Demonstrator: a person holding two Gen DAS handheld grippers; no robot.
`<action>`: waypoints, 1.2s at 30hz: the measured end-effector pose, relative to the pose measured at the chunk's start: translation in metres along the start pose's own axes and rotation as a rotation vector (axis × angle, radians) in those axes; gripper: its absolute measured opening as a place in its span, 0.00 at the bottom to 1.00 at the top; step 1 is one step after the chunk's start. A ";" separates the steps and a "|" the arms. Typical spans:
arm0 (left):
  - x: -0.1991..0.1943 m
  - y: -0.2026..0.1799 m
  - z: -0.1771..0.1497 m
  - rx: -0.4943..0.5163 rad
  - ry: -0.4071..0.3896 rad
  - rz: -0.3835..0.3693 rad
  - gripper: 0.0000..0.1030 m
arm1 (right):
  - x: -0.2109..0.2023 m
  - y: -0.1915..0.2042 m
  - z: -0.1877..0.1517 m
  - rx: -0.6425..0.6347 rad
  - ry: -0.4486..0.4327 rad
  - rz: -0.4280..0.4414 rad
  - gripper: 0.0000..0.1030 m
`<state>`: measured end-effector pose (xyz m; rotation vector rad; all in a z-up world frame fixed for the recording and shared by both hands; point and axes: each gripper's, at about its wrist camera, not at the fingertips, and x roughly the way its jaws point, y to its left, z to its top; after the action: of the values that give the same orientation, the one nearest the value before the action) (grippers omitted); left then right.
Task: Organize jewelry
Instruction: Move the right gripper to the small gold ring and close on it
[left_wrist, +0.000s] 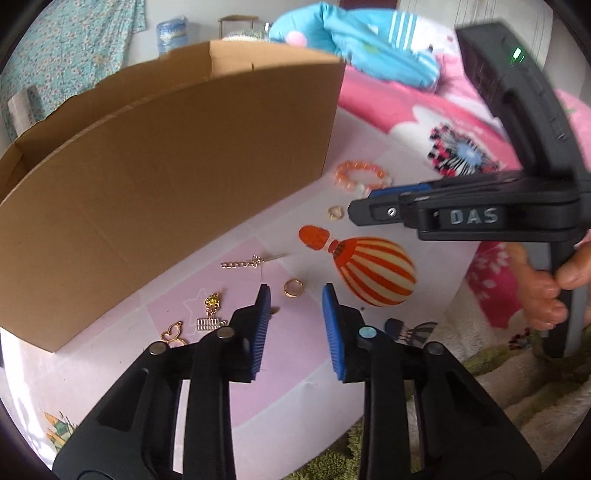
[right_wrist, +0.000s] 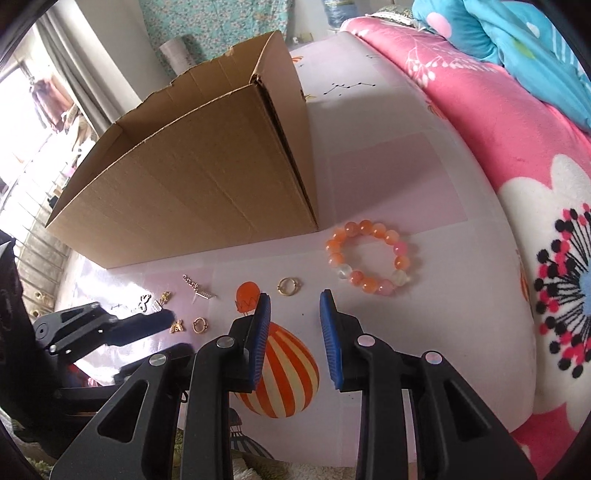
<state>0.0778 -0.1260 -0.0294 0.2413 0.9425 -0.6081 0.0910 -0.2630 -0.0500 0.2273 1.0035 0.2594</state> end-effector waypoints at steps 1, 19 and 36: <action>0.002 -0.001 0.001 0.005 0.007 0.004 0.23 | 0.001 -0.001 -0.002 -0.001 0.001 0.002 0.27; 0.013 -0.006 0.009 0.060 0.030 0.044 0.11 | 0.006 0.003 -0.004 -0.051 -0.001 -0.007 0.27; 0.011 -0.001 0.009 0.056 0.016 0.008 0.09 | 0.016 0.035 -0.002 -0.249 -0.006 -0.144 0.25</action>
<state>0.0883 -0.1347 -0.0334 0.2998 0.9405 -0.6268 0.0936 -0.2245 -0.0531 -0.0706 0.9669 0.2494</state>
